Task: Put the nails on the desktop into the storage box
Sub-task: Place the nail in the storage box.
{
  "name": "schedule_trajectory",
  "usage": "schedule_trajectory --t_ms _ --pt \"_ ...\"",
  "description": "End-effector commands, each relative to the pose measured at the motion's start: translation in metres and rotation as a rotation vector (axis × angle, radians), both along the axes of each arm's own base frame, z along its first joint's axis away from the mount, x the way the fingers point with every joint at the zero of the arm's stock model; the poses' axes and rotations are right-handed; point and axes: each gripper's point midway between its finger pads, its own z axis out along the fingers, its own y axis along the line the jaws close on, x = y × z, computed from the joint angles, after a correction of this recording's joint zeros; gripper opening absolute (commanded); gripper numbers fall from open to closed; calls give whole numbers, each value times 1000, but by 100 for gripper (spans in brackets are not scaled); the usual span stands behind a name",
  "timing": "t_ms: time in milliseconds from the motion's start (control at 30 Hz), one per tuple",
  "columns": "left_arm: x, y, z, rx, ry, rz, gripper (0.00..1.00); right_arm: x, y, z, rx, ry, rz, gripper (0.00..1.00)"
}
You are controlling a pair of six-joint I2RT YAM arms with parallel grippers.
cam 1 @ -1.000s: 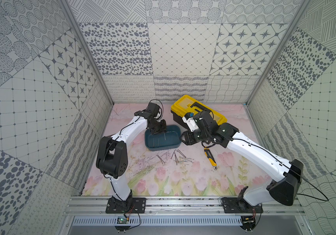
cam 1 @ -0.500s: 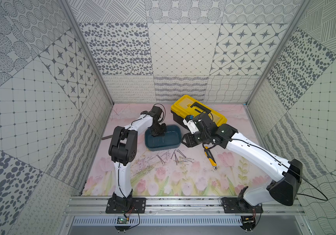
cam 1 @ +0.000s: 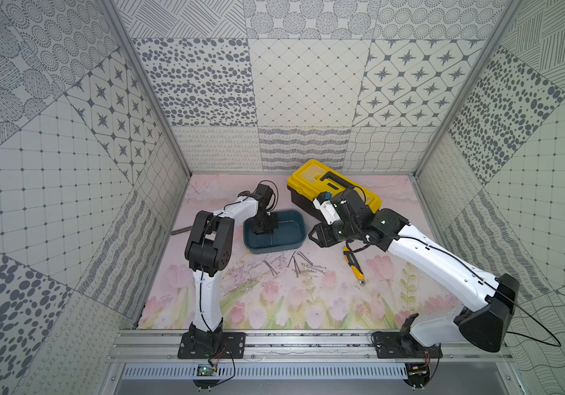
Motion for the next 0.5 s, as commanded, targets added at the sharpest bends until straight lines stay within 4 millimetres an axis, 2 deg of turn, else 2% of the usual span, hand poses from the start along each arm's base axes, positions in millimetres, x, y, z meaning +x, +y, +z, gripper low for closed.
schedule_trajectory --t_ms 0,167,300,467 --pt "3 3 -5 32 -13 -2 19 -3 -6 3 5 -8 -13 51" --pt "3 3 4 24 -26 -1 23 -7 -9 -2 5 5 -17 51" --pt "-1 1 19 3 -41 8 24 -9 -10 -6 3 18 -17 51" --pt "-13 2 63 -40 -96 38 26 -12 -11 -17 -12 38 -6 51"
